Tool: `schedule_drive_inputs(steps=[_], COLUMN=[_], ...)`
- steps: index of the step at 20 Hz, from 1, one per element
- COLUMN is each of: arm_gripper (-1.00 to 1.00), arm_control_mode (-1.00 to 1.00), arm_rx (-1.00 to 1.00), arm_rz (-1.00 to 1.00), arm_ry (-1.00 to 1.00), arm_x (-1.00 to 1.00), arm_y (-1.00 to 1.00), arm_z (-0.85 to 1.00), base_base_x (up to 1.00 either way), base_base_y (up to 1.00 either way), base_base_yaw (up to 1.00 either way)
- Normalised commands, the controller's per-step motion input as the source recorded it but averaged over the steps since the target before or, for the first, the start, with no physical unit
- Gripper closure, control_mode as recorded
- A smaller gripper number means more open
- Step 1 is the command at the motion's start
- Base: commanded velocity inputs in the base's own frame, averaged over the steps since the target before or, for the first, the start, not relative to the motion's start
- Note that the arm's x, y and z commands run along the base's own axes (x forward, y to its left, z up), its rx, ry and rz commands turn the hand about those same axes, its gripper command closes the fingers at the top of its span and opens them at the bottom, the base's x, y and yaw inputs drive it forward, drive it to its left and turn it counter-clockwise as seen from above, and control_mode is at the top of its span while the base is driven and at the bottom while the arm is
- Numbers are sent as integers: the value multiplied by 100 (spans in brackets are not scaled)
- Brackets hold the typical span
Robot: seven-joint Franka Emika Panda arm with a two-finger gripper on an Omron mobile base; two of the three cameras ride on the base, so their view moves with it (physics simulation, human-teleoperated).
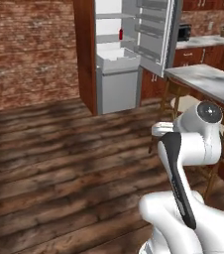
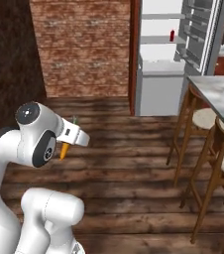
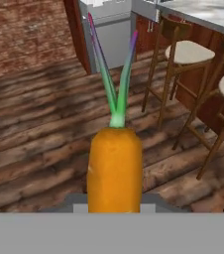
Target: Place the carrots inside the fridge drawer. Close the drawer after placing the vegetables.
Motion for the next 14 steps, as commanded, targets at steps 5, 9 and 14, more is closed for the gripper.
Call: schedule_drive_inputs(steps=[5, 9, 14], arm_gripper=[100, 100, 100], arm_control_mode=[100, 100, 100], arm_rx=[0, 0, 0], arm_rz=[0, 0, 0], arm_ry=[0, 0, 0], arm_x=[0, 0, 0], arm_y=[0, 0, 0], arm_z=[0, 0, 0], base_base_x=[100, 100, 100], base_base_y=[18, 16, 18], base_base_yaw=[-20, -18, -17])
